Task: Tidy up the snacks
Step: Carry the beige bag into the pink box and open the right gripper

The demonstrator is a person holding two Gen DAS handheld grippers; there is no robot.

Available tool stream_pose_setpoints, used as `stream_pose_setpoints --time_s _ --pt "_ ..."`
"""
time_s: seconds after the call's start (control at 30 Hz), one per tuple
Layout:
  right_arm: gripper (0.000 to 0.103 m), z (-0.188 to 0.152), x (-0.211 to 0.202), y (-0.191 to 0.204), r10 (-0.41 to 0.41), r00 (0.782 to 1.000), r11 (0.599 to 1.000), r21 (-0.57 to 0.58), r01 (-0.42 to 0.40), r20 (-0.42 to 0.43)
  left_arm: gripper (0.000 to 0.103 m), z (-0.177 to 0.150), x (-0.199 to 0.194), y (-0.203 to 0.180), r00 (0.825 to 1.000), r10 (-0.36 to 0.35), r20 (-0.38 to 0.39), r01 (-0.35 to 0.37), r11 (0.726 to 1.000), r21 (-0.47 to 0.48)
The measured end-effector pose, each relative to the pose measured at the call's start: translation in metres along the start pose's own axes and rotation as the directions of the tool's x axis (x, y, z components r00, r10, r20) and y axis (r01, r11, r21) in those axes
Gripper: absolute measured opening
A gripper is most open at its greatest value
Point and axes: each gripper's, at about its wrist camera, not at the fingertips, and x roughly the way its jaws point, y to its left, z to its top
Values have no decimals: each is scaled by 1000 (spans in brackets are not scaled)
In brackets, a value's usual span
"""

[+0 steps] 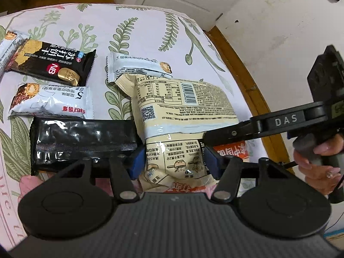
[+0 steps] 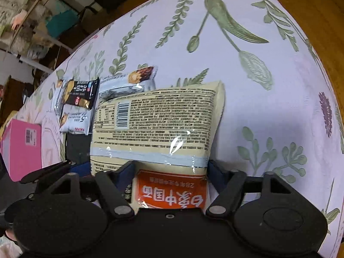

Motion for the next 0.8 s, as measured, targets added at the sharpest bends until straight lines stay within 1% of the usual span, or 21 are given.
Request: stream_pose_setpoints --time_s 0.07,0.1,0.17,0.27,0.4,0.5,0.67,0.8 --pt "63 1 -4 9 -13 1000 999 -45 12 -6 58 0 -4 -2 1000 -3 -3 3 1000 -2" --pt "62 2 -7 14 -26 1000 997 -74 25 -10 58 0 -7 -2 1000 -2 -9 2 1000 -6" --pt "61 1 -12 22 -42 999 995 -91 40 -15 58 -1 -14 -2 1000 -2 -24 2 1000 -4" --pt "60 -5 -18 33 -39 999 995 -97 36 -25 58 -3 -26 -5 999 24 -38 -24 1000 16" --pt "60 -13 -21 53 -16 999 990 -139 11 -40 58 -10 -50 -4 997 59 -57 -58 998 20" --pt "60 -18 -21 66 9 998 985 -169 -20 -62 58 -22 -68 -2 995 76 -58 -76 997 2" --pt "61 -33 -23 97 23 996 969 -243 -43 -83 57 -42 -100 -1 991 122 -47 -124 992 -28" --pt "61 -53 -25 117 56 997 953 -294 -70 -57 57 -58 -127 -2 983 181 -44 -181 984 3"
